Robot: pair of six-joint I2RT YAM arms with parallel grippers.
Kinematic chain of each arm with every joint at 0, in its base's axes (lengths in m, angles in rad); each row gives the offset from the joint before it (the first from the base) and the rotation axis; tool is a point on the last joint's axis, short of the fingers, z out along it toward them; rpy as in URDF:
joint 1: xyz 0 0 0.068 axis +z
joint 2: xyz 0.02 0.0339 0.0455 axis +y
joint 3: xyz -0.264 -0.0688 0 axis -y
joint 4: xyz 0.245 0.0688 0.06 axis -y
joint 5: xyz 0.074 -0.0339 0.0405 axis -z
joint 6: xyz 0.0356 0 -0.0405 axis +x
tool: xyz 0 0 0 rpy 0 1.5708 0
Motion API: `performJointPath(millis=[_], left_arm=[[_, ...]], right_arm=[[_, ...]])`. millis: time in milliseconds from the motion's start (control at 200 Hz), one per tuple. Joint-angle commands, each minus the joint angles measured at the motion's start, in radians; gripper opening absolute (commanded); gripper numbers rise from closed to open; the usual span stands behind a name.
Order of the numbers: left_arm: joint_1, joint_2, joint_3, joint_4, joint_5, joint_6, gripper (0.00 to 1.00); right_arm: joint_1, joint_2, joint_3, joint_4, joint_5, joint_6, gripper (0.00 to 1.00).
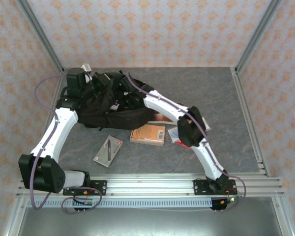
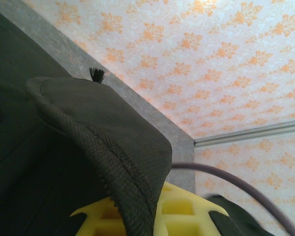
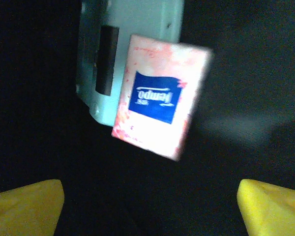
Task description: Pack the student bag
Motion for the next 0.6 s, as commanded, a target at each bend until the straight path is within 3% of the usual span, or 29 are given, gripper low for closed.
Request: performJointPath(millis=[0, 340, 485, 596], left_arm=[[0.011, -0.047, 0.018, 0.003, -0.058, 0.029, 0.0], [0.034, -0.063, 0.023, -0.043, -0.129, 0.035, 0.0], [0.033, -0.045, 0.002, 0.008, -0.081, -0.008, 0.0], [0.029, -0.037, -0.027, 0.044, -0.063, -0.035, 0.0]], right_arm=[[-0.031, -0.189, -0.137, 0.037, 0.095, -0.106, 0.91], [-0.119, -0.59, -0.583, 0.065, 0.261, -0.17, 0.91], [-0.186, -0.746, -0.773, 0.041, 0.306, -0.12, 0.9], [-0.281, -0.87, -0.983, 0.151, 0.204, -0.058, 0.89]])
